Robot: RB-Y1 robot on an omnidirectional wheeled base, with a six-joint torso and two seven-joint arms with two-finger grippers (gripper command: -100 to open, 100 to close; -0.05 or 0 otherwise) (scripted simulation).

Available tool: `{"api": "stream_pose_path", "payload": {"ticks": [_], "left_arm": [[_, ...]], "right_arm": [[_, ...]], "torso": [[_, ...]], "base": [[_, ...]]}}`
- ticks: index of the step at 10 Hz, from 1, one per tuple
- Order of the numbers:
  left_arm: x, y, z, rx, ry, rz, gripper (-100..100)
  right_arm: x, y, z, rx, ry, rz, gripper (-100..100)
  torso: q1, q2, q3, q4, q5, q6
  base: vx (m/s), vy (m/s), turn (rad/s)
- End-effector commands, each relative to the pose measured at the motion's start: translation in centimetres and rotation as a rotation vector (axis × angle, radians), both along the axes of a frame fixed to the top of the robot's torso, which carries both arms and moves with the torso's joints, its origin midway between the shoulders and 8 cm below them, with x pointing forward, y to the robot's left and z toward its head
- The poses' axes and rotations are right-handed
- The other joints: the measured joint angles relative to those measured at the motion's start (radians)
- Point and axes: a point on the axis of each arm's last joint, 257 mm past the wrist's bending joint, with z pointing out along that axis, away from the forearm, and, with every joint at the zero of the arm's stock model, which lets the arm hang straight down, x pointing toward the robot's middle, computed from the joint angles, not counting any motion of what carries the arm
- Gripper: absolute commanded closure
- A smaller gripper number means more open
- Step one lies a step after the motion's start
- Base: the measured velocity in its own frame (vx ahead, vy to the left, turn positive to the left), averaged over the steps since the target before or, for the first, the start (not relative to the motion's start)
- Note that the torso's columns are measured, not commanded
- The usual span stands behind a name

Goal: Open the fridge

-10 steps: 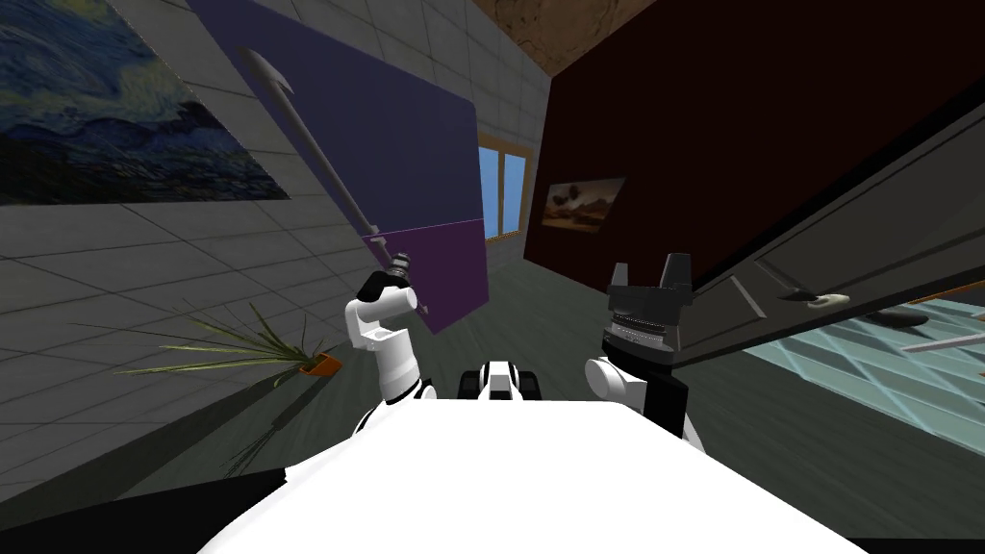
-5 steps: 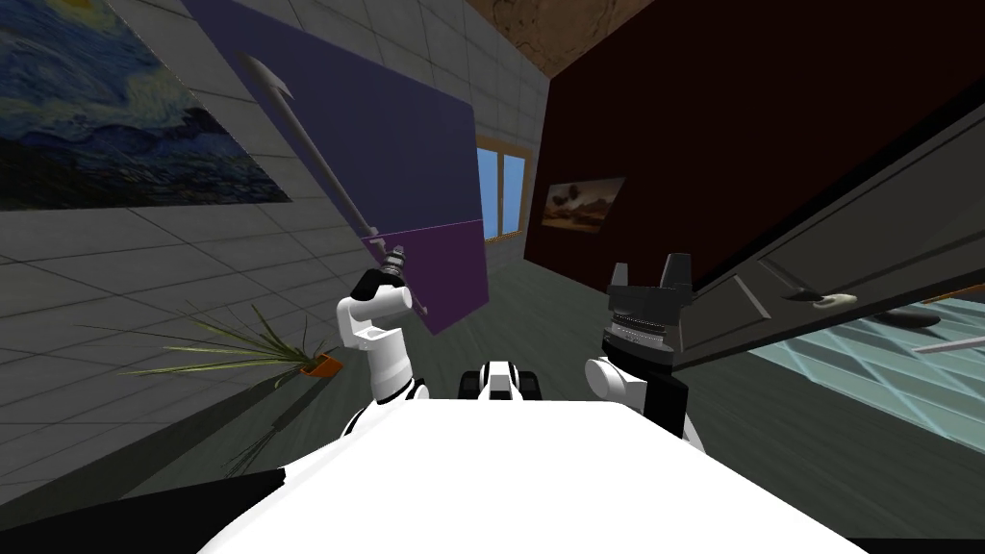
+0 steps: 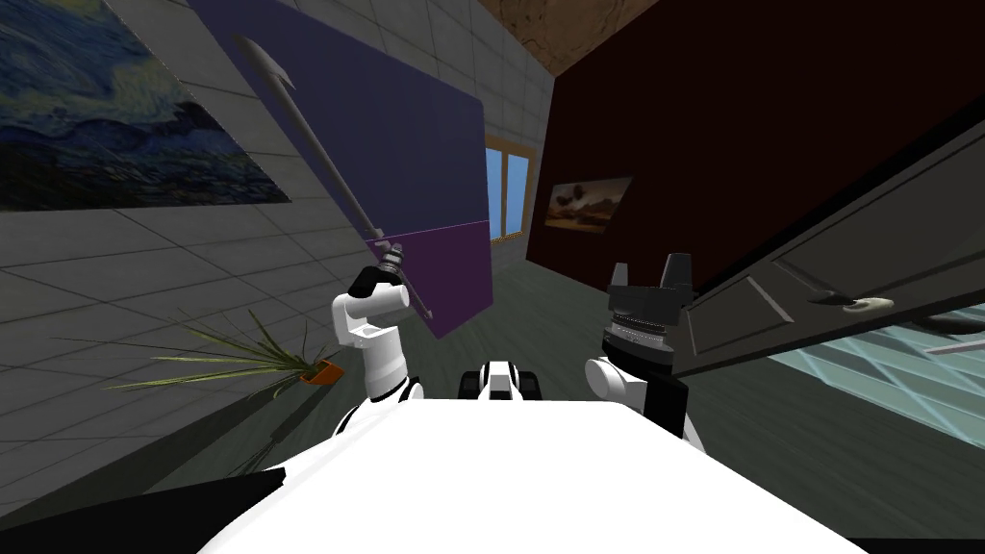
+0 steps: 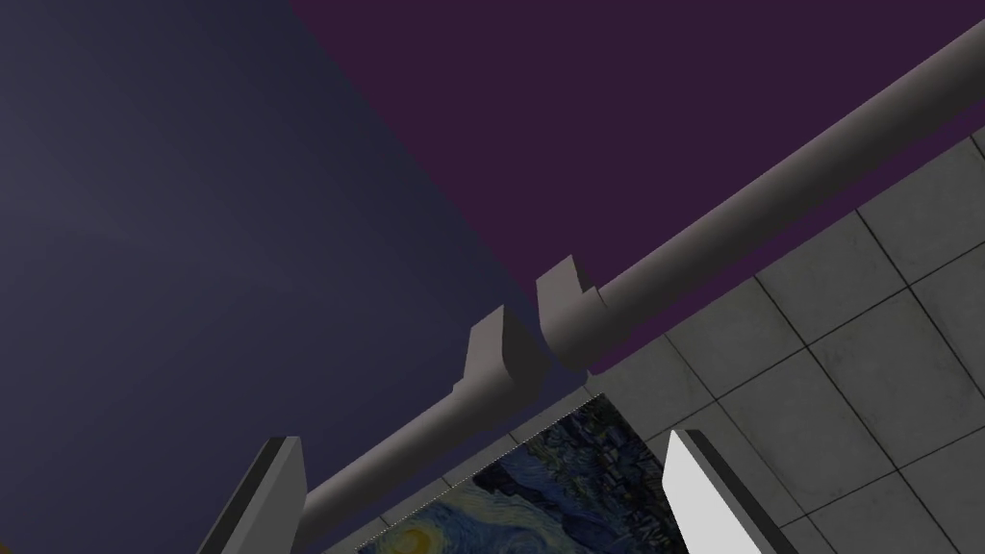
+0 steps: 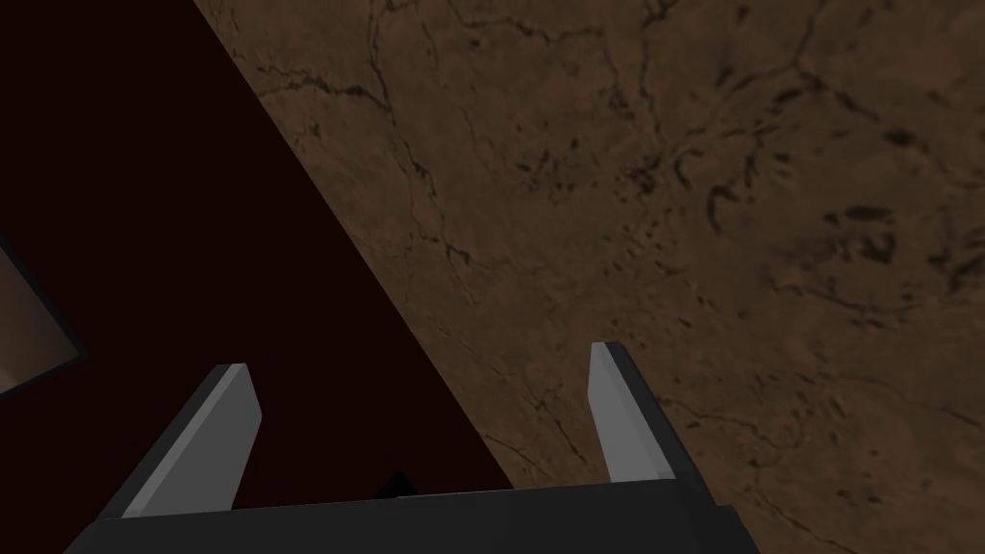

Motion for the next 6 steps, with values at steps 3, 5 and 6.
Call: {"api": "stream_pose_path", "payload": {"ticks": [3, 5, 6], "left_arm": [[0.65, -0.71, -0.94, 0.014, 0.036, -0.009, -100], [0.89, -0.76, -1.06, 0.034, 0.051, -0.009, -100], [0.98, -0.67, -1.00, 0.049, 0.058, -0.008, -100]], "right_arm": [[0.00, 0.00, 0.00, 0.000, 0.000, 0.000, 0], [0.00, 0.00, 0.00, 0.000, 0.000, 0.000, 0], [0.00, 0.00, 0.00, 0.000, 0.000, 0.000, 0]], "torso": [[-0.002, 0.002, 0.002, 0.001, -0.001, 0.000], [0.000, 0.002, 0.001, 0.001, 0.000, 0.000], [-0.003, 0.002, 0.001, 0.001, -0.001, 0.000]], "base": [[0.105, 0.193, -0.017], [0.107, 0.215, -0.019], [0.103, 0.178, -0.016]]}}
